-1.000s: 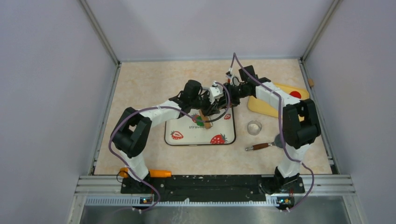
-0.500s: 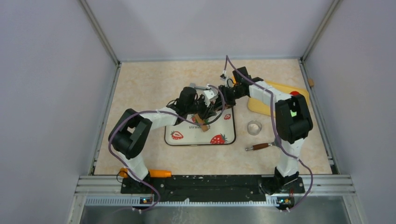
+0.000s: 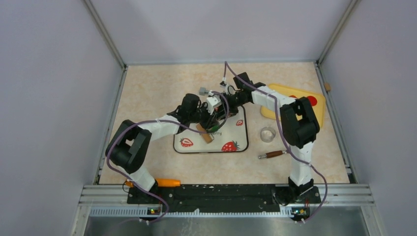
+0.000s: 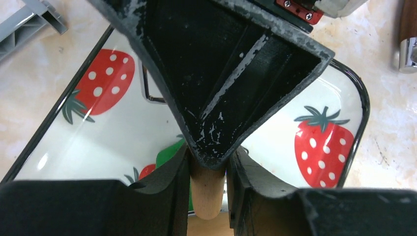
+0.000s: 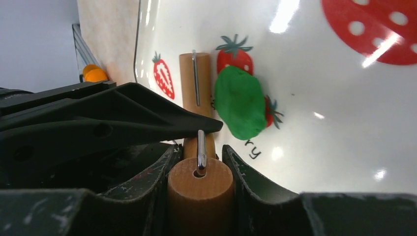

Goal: Roll out the dumpling wrappers from the dough

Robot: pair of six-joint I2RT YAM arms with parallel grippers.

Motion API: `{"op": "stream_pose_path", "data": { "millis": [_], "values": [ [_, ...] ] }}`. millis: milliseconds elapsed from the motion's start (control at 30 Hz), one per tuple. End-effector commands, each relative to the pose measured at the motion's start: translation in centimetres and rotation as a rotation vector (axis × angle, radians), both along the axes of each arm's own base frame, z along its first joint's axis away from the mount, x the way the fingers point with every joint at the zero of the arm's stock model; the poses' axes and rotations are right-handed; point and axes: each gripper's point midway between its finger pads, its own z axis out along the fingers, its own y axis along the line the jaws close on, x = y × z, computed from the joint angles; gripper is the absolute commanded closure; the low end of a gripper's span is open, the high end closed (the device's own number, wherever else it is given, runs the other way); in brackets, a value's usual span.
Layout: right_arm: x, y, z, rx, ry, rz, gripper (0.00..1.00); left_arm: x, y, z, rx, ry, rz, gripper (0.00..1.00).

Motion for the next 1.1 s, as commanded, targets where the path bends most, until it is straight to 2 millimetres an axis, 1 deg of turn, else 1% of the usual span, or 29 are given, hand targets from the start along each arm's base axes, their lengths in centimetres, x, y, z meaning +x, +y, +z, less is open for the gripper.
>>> {"op": "stream_pose_path", "data": {
  "millis": [0,33,67,100,133,167,233,267,300,400,500,567,600,667,733,800,867,967,1067],
  "values": [
    [-0.4,2.0,5.0,0.080,-0.122,0.123,1.00,-0.7,1.8,2.7,0.045,0.025,0.046,1.00],
    [-0.5,2.0,6.9,0.117,-0.153,0.139,1.00,-0.7,1.4,5.1,0.004,-0.016,0.026,1.00],
    [-0.5,1.8,8.4,0.139,-0.178,0.141,1.00,-1.0,0.9,7.1,-0.034,-0.052,-0.001,1.00],
    [-0.5,1.5,9.4,0.149,-0.199,0.137,1.00,-1.2,0.5,8.9,-0.066,-0.083,-0.023,1.00],
    [-0.5,1.0,9.9,0.147,-0.213,0.129,1.00,-1.2,0.1,10.2,-0.089,-0.105,-0.033,1.00],
    [-0.4,0.6,10.2,0.142,-0.222,0.119,1.00,-1.1,-0.3,11.0,-0.106,-0.117,-0.044,1.00],
    [-0.1,-0.4,9.5,0.106,-0.228,0.093,1.00,-0.7,-1.1,11.2,-0.113,-0.117,-0.058,1.00],
    [0.1,-0.9,8.7,0.076,-0.228,0.079,1.00,-0.3,-1.5,10.5,-0.106,-0.105,-0.056,1.00],
    [0.4,-1.4,7.9,0.049,-0.229,0.062,1.00,0.1,-1.7,10.3,-0.107,-0.110,-0.054,1.00],
    [1.3,-2.4,6.2,-0.017,-0.241,0.028,1.00,1.7,-2.2,8.2,-0.089,-0.106,-0.019,1.00],
    [2.0,-2.6,4.6,-0.047,-0.250,0.031,1.00,3.3,-2.6,6.3,-0.061,-0.124,0.002,1.00],
    [2.4,-2.6,3.4,-0.063,-0.245,0.038,1.00,3.7,-2.6,4.5,-0.032,-0.116,-0.005,1.00],
    [2.5,-2.7,2.5,-0.082,-0.237,0.039,1.00,3.6,-2.5,3.5,-0.020,-0.105,-0.008,1.00],
    [2.9,-3.5,0.7,-0.148,-0.231,0.033,1.00,3.5,-2.3,1.4,-0.003,-0.080,0.006,1.00],
    [3.2,-4.7,-0.7,-0.223,-0.238,0.024,1.00,3.2,-2.3,-0.4,0.008,-0.063,0.006,1.00],
    [3.4,-5.6,-1.3,-0.265,-0.244,0.026,1.00,3.0,-2.8,-1.9,0.023,-0.045,0.002,1.00],
    [3.5,-6.3,-1.3,-0.264,-0.243,0.019,1.00,3.1,-3.5,-2.8,0.028,-0.038,-0.005,1.00],
    [4.0,-7.8,-1.8,-0.307,-0.260,0.003,1.00,3.4,-4.9,-3.7,0.027,-0.023,-0.014,1.00],
    [4.3,-9.1,-2.4,-0.337,-0.265,-0.008,1.00,3.8,-6.2,-3.8,0.016,-0.007,-0.020,1.00]
  ]
}}
